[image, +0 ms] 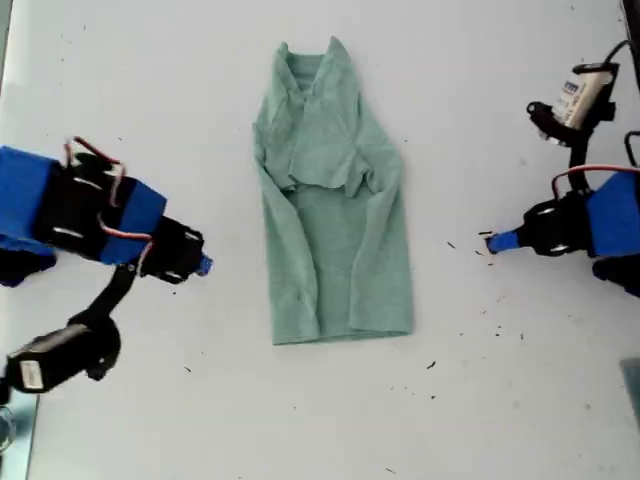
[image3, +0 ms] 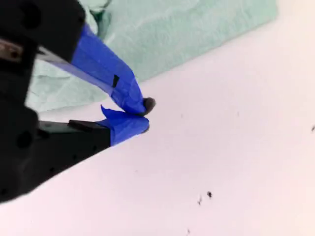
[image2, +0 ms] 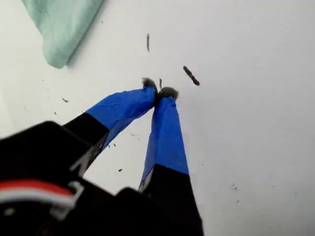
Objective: Fold t shirt
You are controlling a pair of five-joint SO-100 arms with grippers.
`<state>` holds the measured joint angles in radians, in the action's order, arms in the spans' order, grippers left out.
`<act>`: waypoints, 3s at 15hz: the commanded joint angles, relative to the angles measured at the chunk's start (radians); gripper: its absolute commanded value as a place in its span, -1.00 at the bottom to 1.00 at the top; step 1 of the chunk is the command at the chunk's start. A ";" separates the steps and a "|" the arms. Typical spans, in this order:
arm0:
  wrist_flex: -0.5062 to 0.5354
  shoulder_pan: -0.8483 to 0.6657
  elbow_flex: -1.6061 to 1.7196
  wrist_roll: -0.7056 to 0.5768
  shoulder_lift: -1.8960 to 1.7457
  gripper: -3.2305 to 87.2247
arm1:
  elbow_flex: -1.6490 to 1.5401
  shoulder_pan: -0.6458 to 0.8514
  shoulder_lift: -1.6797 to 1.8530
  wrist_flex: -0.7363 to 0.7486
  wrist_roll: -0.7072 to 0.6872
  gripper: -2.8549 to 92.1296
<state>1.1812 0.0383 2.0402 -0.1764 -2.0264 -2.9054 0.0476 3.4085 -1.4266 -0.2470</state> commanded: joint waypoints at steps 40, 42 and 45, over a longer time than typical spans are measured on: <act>-0.031 0.290 -0.954 0.063 0.532 -0.94 | 1.832 -0.364 -1.744 -0.035 -0.086 -0.95; 0.028 0.175 -0.893 0.032 0.442 -0.94 | 1.813 -0.212 -1.709 -0.018 -0.225 -0.95; 0.041 -0.051 -0.732 -0.055 0.325 -0.94 | 1.847 0.077 -1.795 0.055 -0.465 -0.95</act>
<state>1.2226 0.1012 1.2701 -0.1979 -1.5800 -1.1091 0.0031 1.6061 -1.4205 -0.6182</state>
